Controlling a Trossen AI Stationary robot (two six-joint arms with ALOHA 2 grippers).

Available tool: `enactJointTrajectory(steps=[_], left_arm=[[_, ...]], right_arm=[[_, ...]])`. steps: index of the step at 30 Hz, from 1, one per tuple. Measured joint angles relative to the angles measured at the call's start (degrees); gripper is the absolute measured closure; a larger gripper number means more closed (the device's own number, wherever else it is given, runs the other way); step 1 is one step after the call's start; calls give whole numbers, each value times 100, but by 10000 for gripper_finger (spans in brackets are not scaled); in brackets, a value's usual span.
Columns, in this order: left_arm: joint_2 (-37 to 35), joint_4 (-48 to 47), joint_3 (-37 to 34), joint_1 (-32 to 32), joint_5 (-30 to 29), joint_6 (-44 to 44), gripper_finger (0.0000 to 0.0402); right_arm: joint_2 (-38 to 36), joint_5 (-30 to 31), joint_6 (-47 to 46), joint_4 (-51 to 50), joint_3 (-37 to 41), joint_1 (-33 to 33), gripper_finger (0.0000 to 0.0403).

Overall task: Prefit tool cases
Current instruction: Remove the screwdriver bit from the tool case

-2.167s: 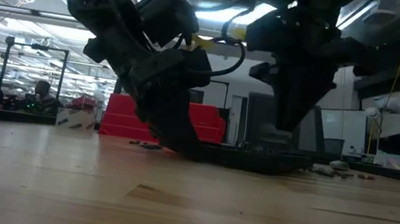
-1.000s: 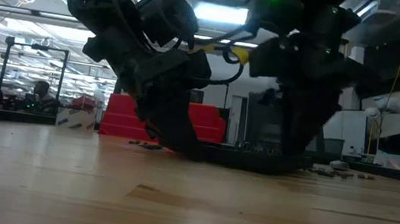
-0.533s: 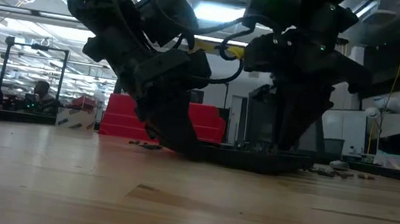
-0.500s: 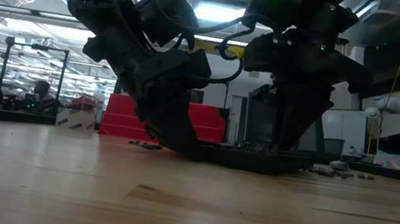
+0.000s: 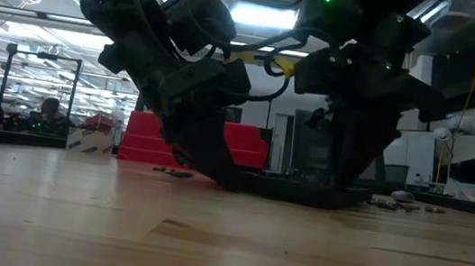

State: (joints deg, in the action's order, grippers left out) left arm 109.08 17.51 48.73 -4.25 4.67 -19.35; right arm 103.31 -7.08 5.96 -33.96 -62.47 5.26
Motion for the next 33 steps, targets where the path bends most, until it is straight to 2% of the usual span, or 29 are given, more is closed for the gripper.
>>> enactJointTrajectory(steps=[5,9,16,19,22,29,33], left_arm=[[0,123,-2,4,-31,57,401],[-208,77,-8,31,-27,257,402],[-1021,-709,-7,-8,-141,1228,401],[-1253,-636,2,-76,-247,1780,402],[-1202,-484,4,-94,-243,2101,401],[-570,198,116,-43,-257,2025,402],[-303,270,272,-50,-247,1842,401]], right_arm=[[11,5,-160,182,8,0,393],[11,5,-238,-18,-30,-2,398],[11,-41,-256,-113,-218,-2,401],[11,-45,-262,-55,-302,-2,402],[11,-44,-263,-5,-329,-9,402],[11,-42,-358,-32,-340,-11,402],[11,-3,-396,-341,-623,-11,403]])
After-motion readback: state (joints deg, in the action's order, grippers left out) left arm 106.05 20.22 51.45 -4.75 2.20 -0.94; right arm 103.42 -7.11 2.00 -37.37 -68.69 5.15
